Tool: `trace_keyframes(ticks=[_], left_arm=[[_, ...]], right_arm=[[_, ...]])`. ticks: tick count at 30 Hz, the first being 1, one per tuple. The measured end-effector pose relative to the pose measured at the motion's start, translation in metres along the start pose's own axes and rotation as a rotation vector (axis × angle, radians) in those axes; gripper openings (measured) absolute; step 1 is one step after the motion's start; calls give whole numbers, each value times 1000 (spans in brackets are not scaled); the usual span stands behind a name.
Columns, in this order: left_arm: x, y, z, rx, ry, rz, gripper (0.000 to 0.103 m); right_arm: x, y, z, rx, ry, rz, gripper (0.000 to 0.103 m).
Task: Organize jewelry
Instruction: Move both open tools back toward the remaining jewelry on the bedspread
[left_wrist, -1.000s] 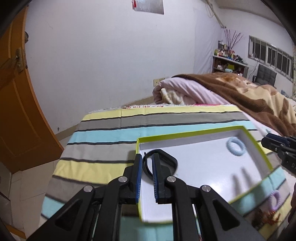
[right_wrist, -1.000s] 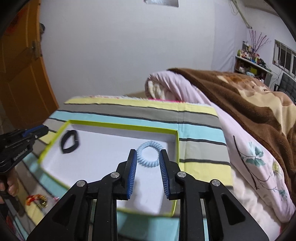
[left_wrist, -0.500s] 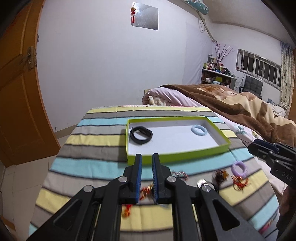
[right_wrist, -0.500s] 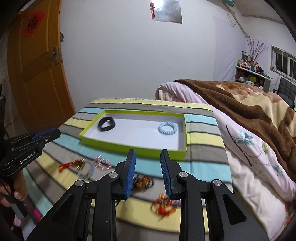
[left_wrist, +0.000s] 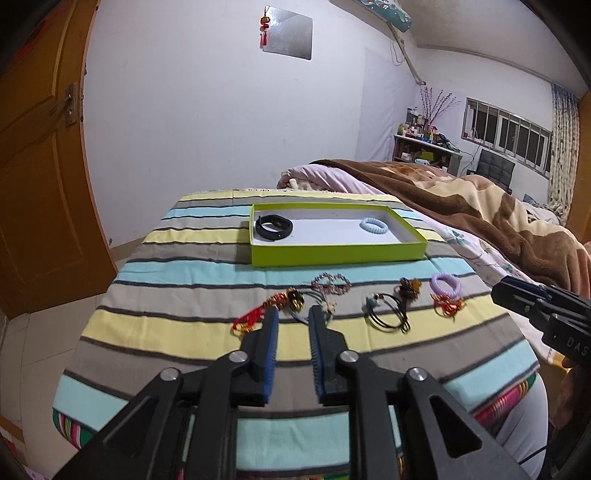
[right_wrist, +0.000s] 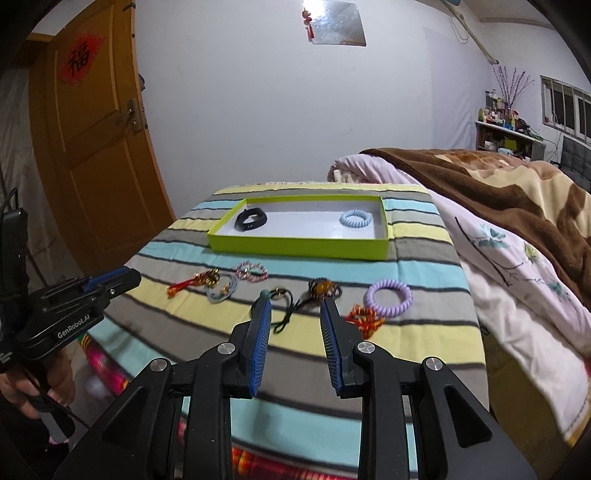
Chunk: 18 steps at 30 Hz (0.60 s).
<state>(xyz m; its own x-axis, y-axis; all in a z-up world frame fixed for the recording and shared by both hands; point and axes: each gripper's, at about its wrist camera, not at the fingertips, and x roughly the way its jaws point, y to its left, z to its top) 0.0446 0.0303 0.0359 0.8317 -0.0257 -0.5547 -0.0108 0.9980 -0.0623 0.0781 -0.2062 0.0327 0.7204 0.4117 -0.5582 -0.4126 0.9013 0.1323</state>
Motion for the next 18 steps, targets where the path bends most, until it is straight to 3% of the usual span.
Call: trace_keyframes(ticks=[18], left_arm=[[23,-4,-11,-12,61,-41,26]], right_arm=[[31,-9,-5,4,70,11,29]])
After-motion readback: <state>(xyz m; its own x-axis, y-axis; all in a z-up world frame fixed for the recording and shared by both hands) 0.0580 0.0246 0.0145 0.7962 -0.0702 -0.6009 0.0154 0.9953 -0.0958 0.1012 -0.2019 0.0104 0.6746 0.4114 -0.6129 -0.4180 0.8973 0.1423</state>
